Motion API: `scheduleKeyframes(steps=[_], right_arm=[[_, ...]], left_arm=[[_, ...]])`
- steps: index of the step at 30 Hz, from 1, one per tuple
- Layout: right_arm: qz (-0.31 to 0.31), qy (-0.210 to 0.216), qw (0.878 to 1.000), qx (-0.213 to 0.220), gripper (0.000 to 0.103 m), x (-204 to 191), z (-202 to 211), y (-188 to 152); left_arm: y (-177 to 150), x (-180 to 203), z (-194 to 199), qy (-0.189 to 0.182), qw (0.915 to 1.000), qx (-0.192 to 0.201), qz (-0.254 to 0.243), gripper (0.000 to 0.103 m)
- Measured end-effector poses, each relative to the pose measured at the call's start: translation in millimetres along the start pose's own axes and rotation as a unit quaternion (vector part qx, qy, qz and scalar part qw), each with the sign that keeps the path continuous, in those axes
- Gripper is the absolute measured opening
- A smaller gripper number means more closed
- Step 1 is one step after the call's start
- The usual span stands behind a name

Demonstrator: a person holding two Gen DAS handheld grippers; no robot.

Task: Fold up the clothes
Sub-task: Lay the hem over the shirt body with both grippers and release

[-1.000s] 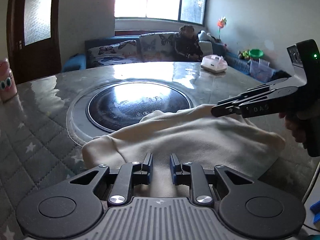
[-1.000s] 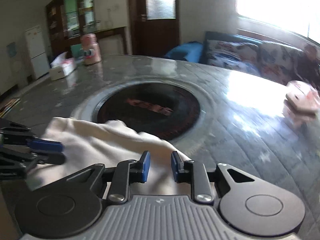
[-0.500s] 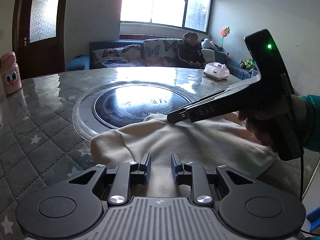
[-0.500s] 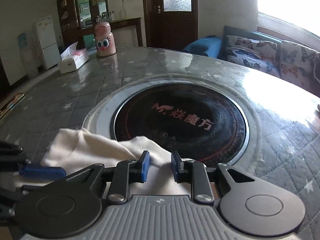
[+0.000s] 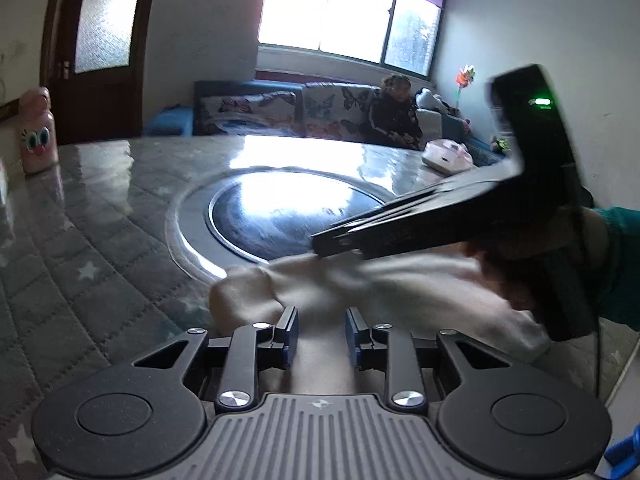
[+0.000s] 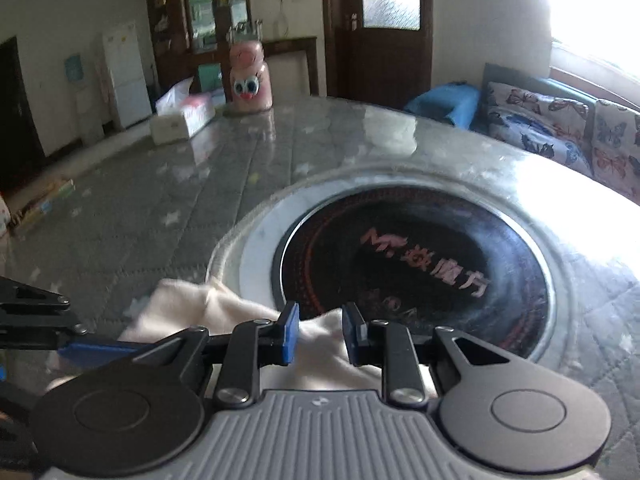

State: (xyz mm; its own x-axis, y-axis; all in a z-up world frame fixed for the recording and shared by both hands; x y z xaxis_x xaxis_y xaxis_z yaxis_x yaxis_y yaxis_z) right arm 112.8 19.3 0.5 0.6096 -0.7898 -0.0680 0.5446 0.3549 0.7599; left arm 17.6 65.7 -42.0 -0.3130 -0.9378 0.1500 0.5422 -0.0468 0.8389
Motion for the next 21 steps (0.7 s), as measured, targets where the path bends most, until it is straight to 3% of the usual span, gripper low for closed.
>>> scheduleKeyframes(steps=[5, 9, 15, 21], right_arm=[[-0.007, -0.007, 1.0, 0.017, 0.024, 6.6, 49.3, -14.7], [-0.012, -0.027, 0.999, 0.015, 0.024, 13.6, 83.9, -46.5], [-0.039, -0.059, 0.997, 0.005, 0.024, 32.7, 108.6, -86.9], [-0.119, -0.071, 0.99, 0.038, 0.024, 74.9, 134.8, -90.4]], left_arm=[[14.5, -9.6, -6.9, 0.014, 0.9998, 0.013, 0.008, 0.029], [12.3, -18.1, -17.0, 0.031, 0.9994, 0.004, 0.012, 0.029], [4.6, -21.0, -23.6, 0.053, 0.9986, -0.003, 0.002, 0.029], [12.6, -5.5, -19.7, 0.051, 0.9986, -0.005, -0.015, 0.036]])
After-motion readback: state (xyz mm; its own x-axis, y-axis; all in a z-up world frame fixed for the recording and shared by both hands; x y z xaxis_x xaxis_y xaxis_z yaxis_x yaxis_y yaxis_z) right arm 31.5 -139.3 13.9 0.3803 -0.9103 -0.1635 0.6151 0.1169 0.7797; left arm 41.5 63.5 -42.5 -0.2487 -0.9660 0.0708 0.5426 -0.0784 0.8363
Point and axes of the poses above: each gripper's, at about its wrist camera, not at the fingertips, and z roughly against the way its jaws point, x to its right, y to its top, the point moved 6 cm from there along -z, roughly the way its jaws point, and after that the axes turned 1 degree about x, right-handed, at the moved point
